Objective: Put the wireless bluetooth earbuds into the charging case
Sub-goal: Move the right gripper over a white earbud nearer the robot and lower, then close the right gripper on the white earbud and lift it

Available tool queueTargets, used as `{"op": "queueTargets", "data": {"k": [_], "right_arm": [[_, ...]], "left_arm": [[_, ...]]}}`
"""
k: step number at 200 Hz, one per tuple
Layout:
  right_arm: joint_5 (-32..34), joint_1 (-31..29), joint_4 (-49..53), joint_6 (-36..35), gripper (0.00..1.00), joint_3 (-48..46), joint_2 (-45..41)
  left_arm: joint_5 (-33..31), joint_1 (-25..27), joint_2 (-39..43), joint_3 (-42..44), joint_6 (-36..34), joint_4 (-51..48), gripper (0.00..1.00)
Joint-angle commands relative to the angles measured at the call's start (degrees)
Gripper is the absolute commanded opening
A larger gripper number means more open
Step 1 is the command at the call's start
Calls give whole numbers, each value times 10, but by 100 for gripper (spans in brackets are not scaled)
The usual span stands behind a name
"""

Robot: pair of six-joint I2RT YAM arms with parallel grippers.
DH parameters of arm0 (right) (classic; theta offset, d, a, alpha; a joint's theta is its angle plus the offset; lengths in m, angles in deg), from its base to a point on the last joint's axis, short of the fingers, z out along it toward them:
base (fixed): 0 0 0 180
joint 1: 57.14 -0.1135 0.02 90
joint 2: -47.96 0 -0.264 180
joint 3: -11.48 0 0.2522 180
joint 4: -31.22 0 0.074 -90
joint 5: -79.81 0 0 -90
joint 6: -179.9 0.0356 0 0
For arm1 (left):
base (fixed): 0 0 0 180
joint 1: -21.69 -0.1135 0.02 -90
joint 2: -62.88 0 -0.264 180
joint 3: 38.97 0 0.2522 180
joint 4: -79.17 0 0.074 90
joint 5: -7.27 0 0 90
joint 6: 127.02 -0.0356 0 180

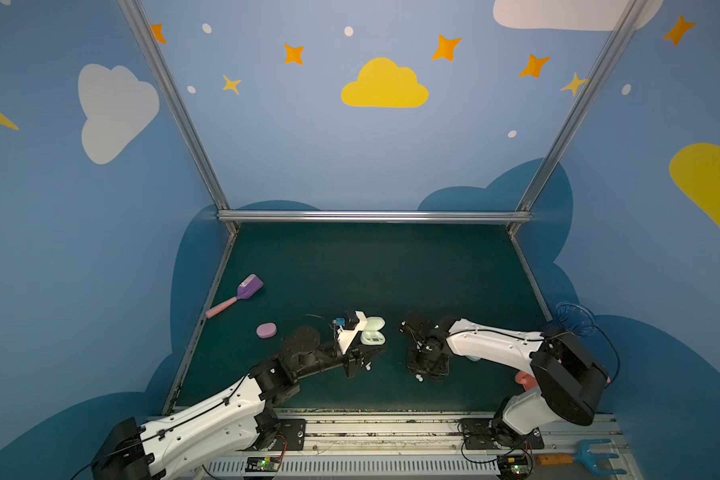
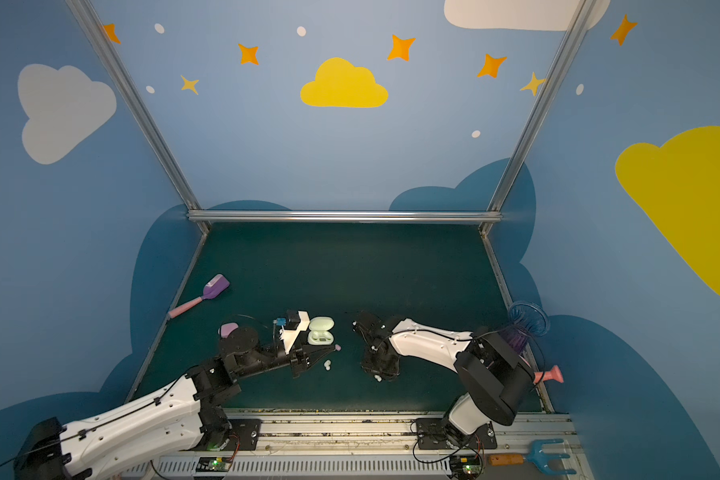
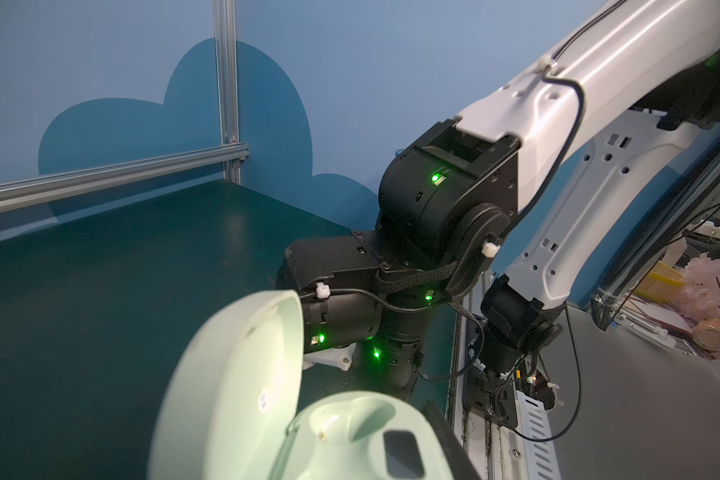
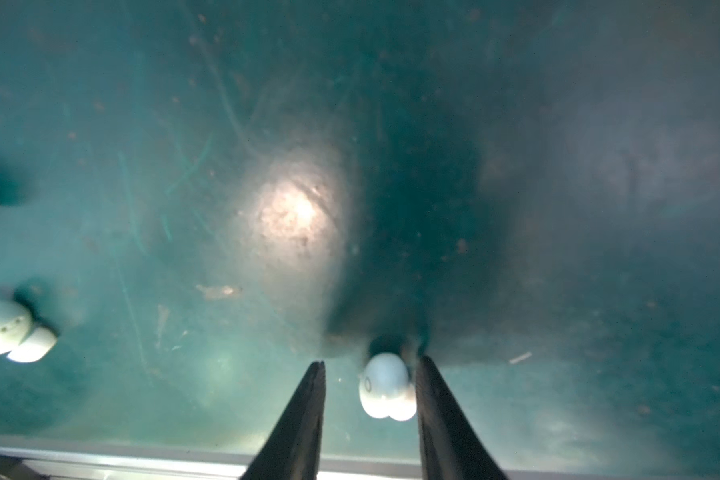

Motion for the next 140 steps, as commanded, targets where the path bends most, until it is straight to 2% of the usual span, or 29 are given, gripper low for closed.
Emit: {"op": "queueTargets", "data": {"k": [1,81,140], "right_arm": [[-4,-2,15,-7,31,17,21],[-13,-3,23,-13,16,31,47],[-2,0,24,-15,13,22,5]], "left_arm": [[-2,1,3,3,-2,11,12],[-7,2,13,2,-4,-2,12],[-6,2,11,-1,-8,-9,12]]}}
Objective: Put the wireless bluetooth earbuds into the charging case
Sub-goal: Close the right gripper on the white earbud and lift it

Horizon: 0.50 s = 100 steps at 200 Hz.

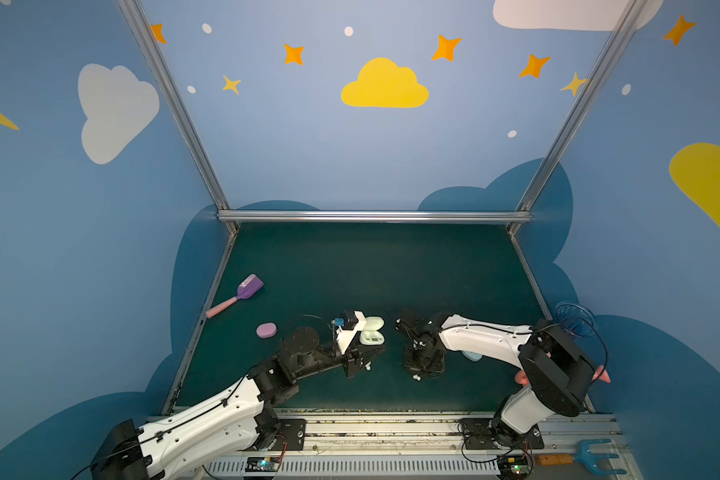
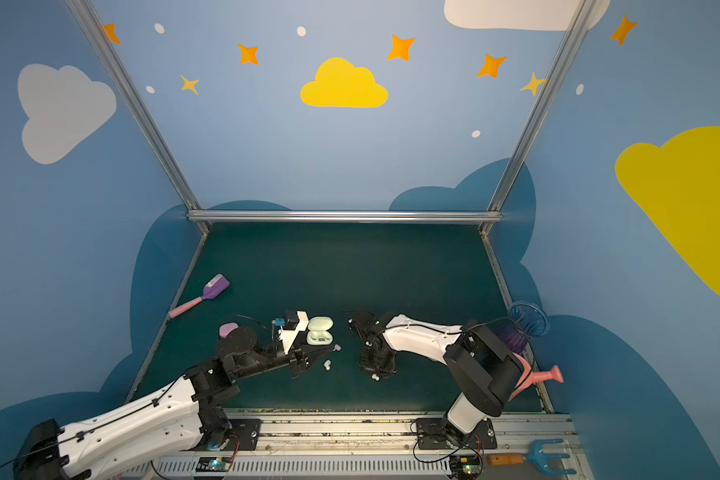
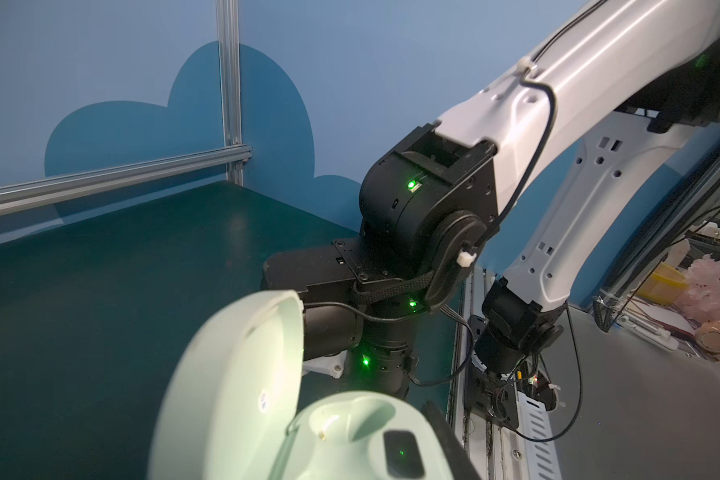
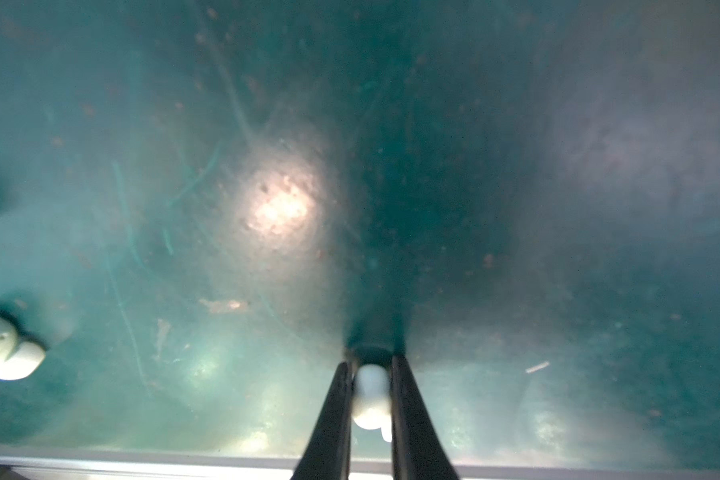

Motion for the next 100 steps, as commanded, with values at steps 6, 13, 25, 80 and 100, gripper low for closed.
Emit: {"op": "queueTargets", "data": {"k": [6,13,25,80,100], "right_arm": [[11,0,6,-4,13,-8,-34],[16,1,5,-4,13,-11,-46],[20,7,6,-4,13,-14,-66],[33,54,-5,-33,12,-24,-192],[34,74,-1,-40,12,-19,-253]], "left_arm": [[0,1,1,-1,-6,1,12],[1,2,-2,-2,-6,2,12],[6,2,-7,-2,-6,7,13],[23,1,-37,-13,-12,28,13],[35,1,-56,-22,-16,43,13]]}}
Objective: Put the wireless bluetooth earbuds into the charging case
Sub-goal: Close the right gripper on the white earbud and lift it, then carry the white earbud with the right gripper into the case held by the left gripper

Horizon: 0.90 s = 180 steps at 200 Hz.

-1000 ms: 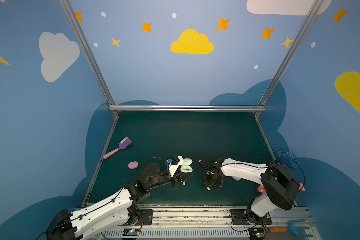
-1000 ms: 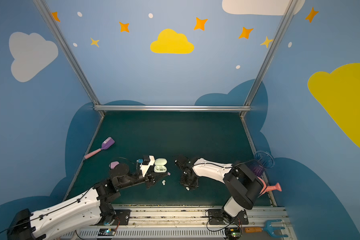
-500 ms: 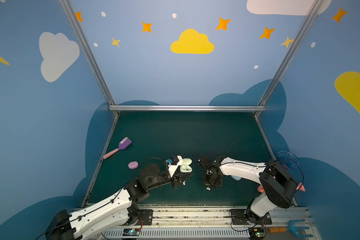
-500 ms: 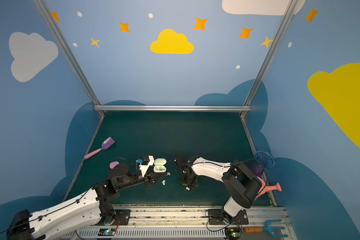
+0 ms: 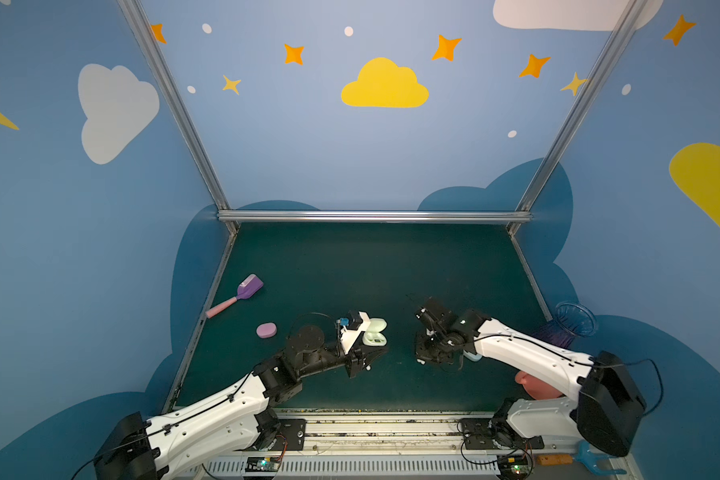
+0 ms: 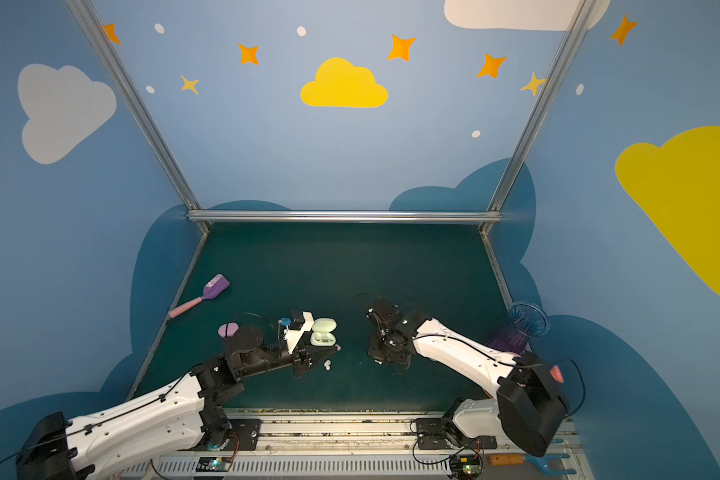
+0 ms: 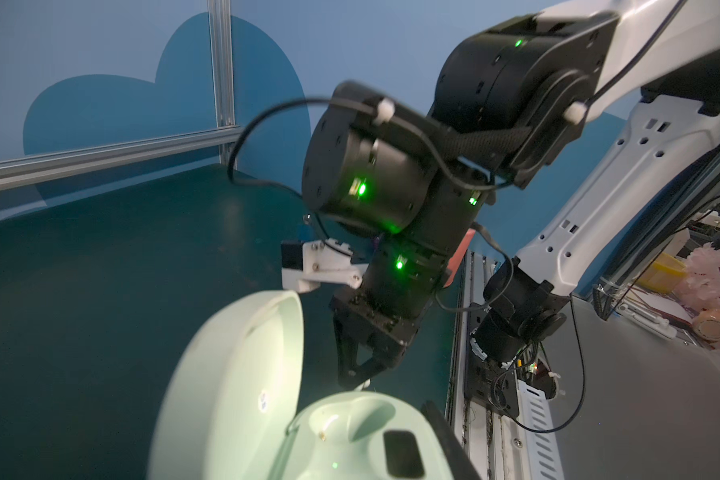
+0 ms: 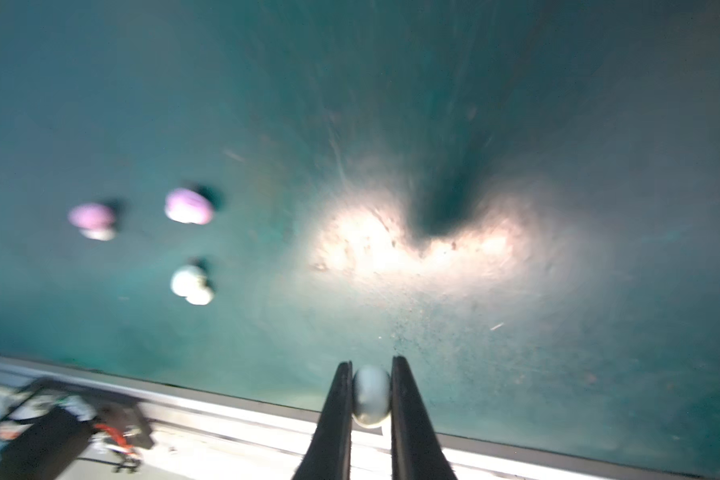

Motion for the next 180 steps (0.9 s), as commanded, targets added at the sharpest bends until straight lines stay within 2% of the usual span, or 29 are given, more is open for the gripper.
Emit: {"op": "queueTargets", "data": {"k": [1,35,66,137,180], "right_arm": [[12,18,5,-21,12,1,-65],[15,37,6,-63,11,33,-165],[-20,54,4,-98,10,81,-217],[-132,56,-46,-139,8,131,-267],[-187,55,-61,-140,8,131,-283]], "left_arm": [[22,1,-18,-20,-14,32,13],[42,2,-63,-36,-17,72,12],[67,2,-109,-59,-25,108,11],[145,-2,-188,-102,-31,199,8],[193,-7,-244,-116,3,279,8]]}}
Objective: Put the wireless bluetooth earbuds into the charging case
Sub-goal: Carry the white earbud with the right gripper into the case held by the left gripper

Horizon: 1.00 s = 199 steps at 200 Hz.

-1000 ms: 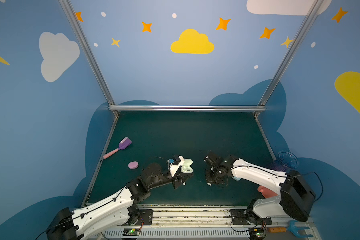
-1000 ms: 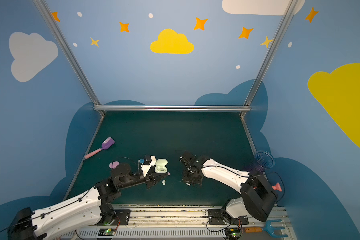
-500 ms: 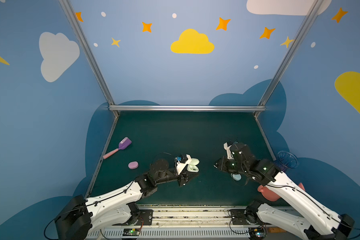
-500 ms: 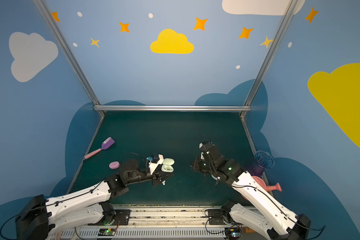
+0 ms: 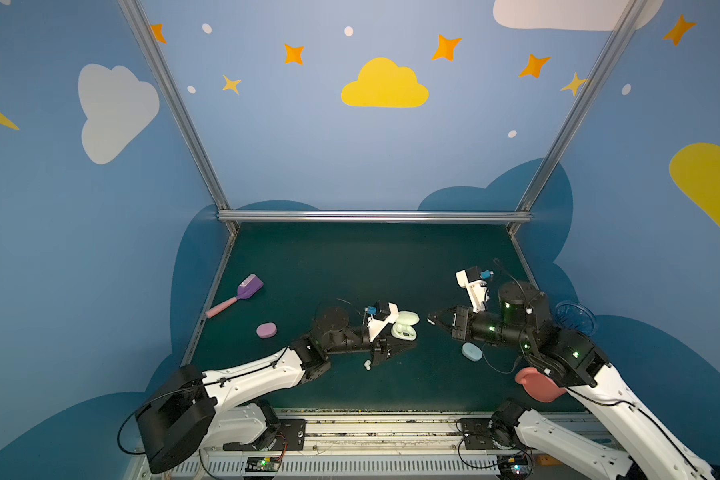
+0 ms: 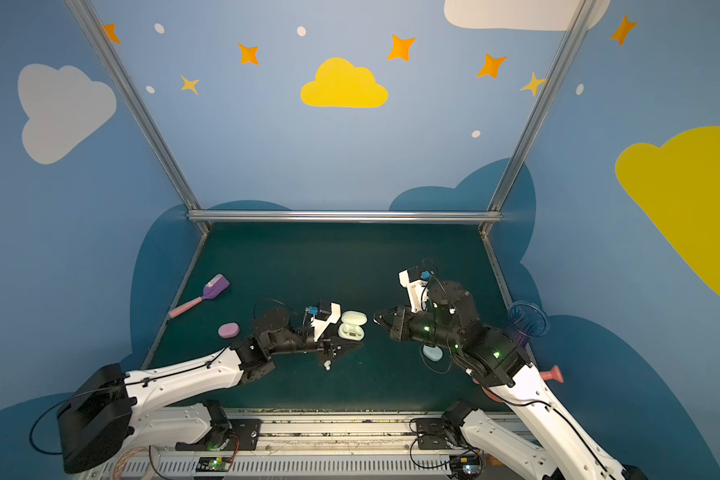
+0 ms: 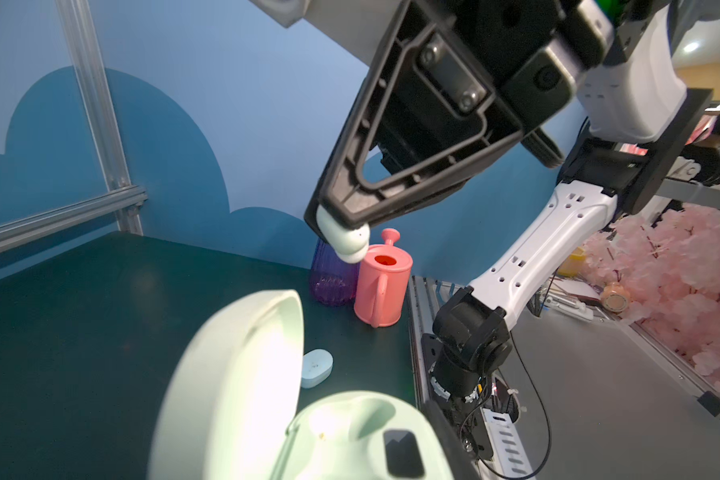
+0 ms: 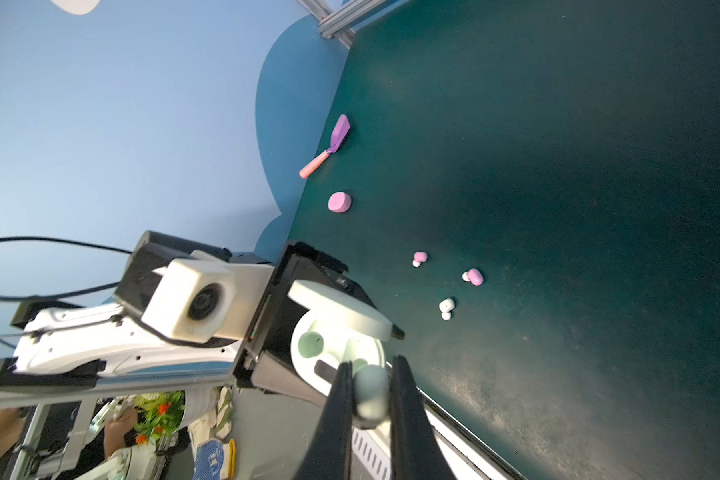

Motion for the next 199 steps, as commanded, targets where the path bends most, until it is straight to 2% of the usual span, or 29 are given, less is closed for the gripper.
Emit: {"op": "queueTargets", "data": {"k": [1,36,78,199], "right_arm": [[-47,0,-23,-10,8,14,-12],[-72,-6,-36,-3,7,2,-17],[-67,-15,-53,0,7,-21,-14],[-59,-28,-60,2,7,-33,1]], "left_arm": [[45,-5,-24,-23,20,71,8],[76,-10,-63,-41,45,126,7],[103,-10,-72,-60,59,136,7],[99,-9,-58,-55,60,134,7]]}}
